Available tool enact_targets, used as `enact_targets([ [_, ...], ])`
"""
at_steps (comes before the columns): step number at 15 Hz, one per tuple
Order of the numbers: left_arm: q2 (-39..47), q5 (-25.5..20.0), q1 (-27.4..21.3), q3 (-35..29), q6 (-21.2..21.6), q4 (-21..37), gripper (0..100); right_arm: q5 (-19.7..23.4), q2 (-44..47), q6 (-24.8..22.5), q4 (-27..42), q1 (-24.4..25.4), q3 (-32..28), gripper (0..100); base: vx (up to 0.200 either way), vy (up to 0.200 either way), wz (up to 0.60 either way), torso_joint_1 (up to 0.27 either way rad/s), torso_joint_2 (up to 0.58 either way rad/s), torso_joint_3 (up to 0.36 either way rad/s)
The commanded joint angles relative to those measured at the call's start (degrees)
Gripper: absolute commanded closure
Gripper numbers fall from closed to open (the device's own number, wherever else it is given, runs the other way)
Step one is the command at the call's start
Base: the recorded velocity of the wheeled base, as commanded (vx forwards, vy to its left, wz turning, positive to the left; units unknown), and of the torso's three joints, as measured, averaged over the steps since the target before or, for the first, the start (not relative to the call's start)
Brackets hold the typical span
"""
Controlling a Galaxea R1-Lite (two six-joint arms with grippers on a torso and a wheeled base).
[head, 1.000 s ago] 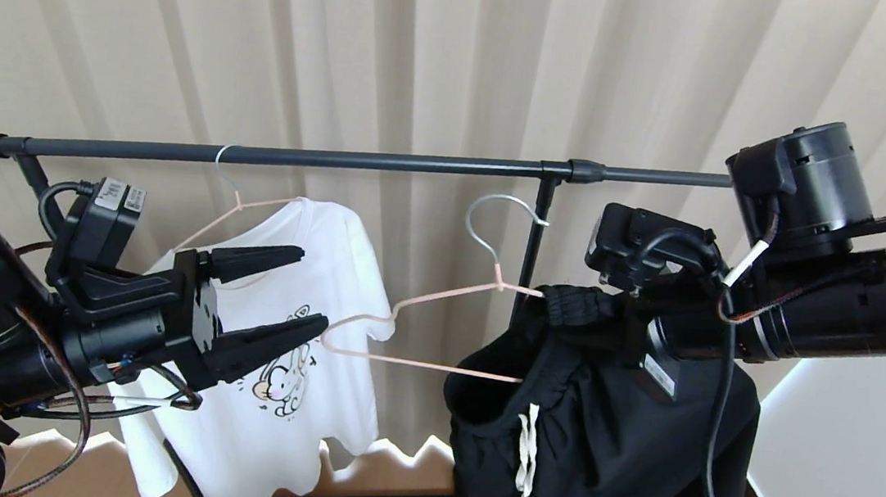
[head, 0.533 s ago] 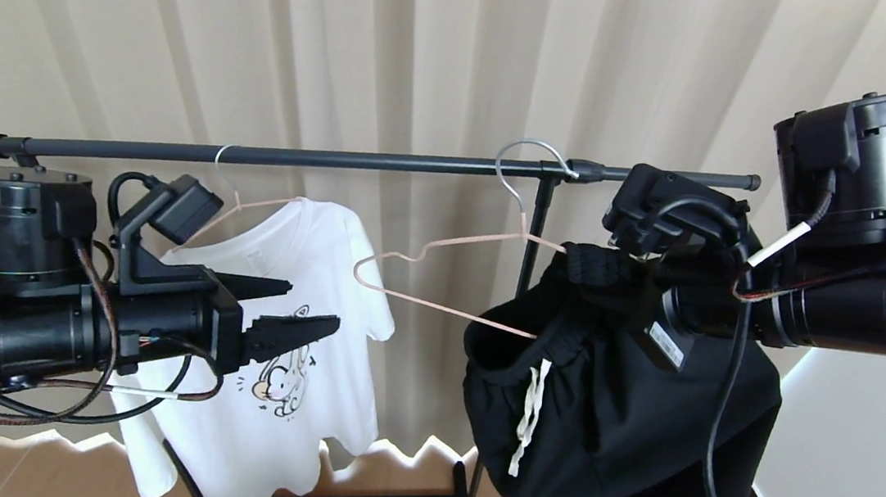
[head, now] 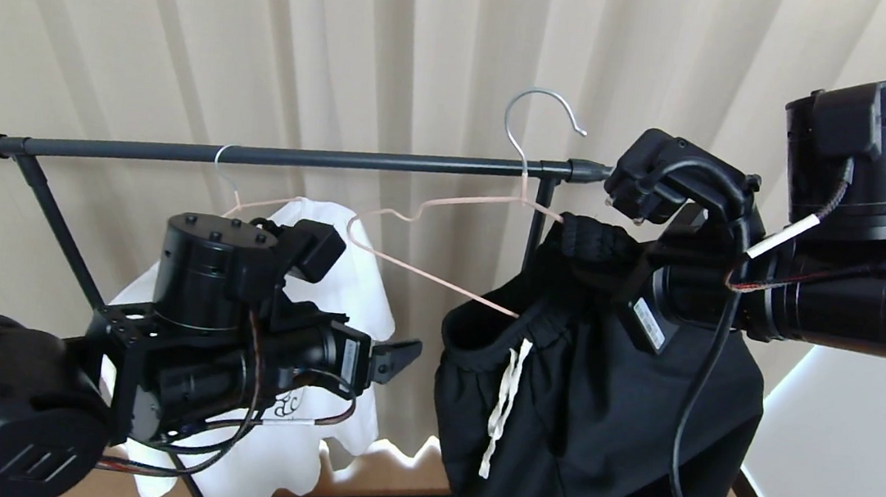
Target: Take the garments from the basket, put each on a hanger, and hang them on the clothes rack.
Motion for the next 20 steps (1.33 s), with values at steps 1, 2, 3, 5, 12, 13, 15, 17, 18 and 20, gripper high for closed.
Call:
enact_targets([
  [1, 6.42, 5.6, -3.27, -2.21, -3.4, -2.51, 0, 0.0, -0.26, 0.1, 0.02, 1.0, 0.02, 100, 0.0, 0.0, 0.0, 0.0, 0.0, 0.0],
  [2, 8.27, 8.94, -4.24, -3.44, -5.25, -3.65, 0, 0.0, -0.35, 0.19, -0.07, 1.44, 0.02, 100, 0.0, 0.0, 0.0, 0.0, 0.0, 0.0],
  [3, 9.94, 11.05, -4.86, -4.67, -7.27, -4.53, 0, 0.09, -0.7, 0.63, -0.25, 1.53, 0.19, 100, 0.0, 0.0, 0.0, 0.0, 0.0, 0.0],
  [5, 11.52, 12.54, -5.12, -6.08, -11.31, -6.47, 0, 0.36, -1.32, 0.89, -0.34, 2.23, 0.81, 100, 0.0, 0.0, 0.0, 0.0, 0.0, 0.0],
  [12, 14.86, 12.8, -5.91, -5.99, -11.75, -8.23, 0, 0.62, -3.96, 1.16, -0.34, 4.61, 2.3, 100, 0.0, 0.0, 0.0, 0.0, 0.0, 0.0],
  [13, 14.86, 12.72, -6.09, -5.72, -11.4, -8.23, 0, 0.53, -4.31, 1.51, -0.34, 4.87, 2.3, 100, 0.0, 0.0, 0.0, 0.0, 0.0, 0.0],
  [15, 15.39, 12.72, -6.26, -5.11, -8.94, -8.23, 0, 0.62, -4.66, 1.77, -0.34, 4.87, 2.22, 100, 0.0, 0.0, 0.0, 0.0, 0.0, 0.0],
  [17, 15.39, 12.54, -6.26, -3.7, -7.27, -8.31, 0, 0.53, -4.92, 1.77, -0.34, 4.87, 2.3, 100, 0.0, 0.0, 0.0, 0.0, 0.0, 0.0],
  [18, 15.47, 12.45, -6.26, -3.53, -7.0, -8.31, 0, 0.53, -5.19, 1.77, -0.34, 4.87, 2.3, 100, 0.0, 0.0, 0.0, 0.0, 0.0, 0.0],
  [20, 15.65, 12.36, -6.17, -3.18, -6.83, -8.31, 100, 0.53, -5.54, 1.77, -0.34, 4.78, 2.74, 100, 0.0, 0.0, 0.0, 0.0, 0.0, 0.0],
])
